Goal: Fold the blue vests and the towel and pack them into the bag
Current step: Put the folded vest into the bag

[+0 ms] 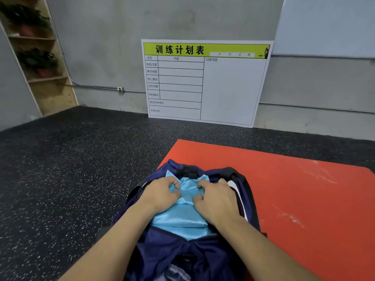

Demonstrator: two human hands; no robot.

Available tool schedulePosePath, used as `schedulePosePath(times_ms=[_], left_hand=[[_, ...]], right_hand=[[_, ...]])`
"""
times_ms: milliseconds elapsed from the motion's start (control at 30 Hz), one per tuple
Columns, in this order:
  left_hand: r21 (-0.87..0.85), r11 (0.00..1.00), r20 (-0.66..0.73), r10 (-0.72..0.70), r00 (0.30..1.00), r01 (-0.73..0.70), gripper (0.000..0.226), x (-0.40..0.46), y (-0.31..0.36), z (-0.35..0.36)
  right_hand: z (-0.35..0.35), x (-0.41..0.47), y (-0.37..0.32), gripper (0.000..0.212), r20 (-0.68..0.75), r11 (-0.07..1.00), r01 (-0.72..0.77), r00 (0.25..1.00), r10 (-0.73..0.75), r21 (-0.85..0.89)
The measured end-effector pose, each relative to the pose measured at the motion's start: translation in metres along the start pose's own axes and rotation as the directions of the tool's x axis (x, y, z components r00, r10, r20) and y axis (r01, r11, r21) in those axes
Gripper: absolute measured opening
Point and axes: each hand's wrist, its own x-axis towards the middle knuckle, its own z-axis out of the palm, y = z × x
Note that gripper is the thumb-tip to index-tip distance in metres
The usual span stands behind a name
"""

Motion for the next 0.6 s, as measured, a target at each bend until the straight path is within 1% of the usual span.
schedulePosePath(times_ms=[100,200,233,300,367,433,533,600], left_hand=[[0.123,0.992,0.0,-0.016,1.0,0.016,0.023,-0.002,0.002,-0.002],[0.214,0.977,0.033,-0.029,0.999,0.021,0.054,0.001,-0.001,0.0],[0.254,0.967,0.053,-0.038,0.998,0.024,0.062,0.003,-0.004,0.0],[0.301,0.953,0.096,-0.076,0.992,0.044,0.069,0.007,-0.01,0.003],[0.292,0.954,0.125,-0.102,0.987,0.061,0.073,0.012,-0.015,0.006],[0.265,0.962,0.145,-0.113,0.983,0.071,0.073,0.016,-0.013,0.009],[0.18,0.982,0.128,-0.089,0.988,0.065,0.068,0.012,-0.012,0.009],[0.118,0.992,0.084,-0.045,0.995,0.035,0.064,0.002,-0.012,0.006]], right_hand=[[0.0,0.001,0.002,0.045,0.03,0.997,0.033,0.999,-0.031,-0.074],[0.002,0.004,0.003,0.052,0.042,0.989,0.071,0.997,-0.066,-0.133],[0.002,0.005,0.004,0.057,0.067,0.987,0.076,0.995,-0.068,-0.139],[0.003,0.007,0.007,0.066,0.164,0.998,0.027,0.986,-0.017,-0.059],[0.007,0.01,0.011,0.067,0.264,0.997,-0.047,0.964,0.031,0.055],[0.012,0.012,0.016,0.065,0.317,0.99,-0.094,0.947,0.056,0.106],[0.012,0.013,0.019,0.064,0.339,0.984,-0.103,0.939,0.049,0.144],[0.009,0.011,0.017,0.065,0.339,0.978,-0.098,0.94,0.031,0.182]])
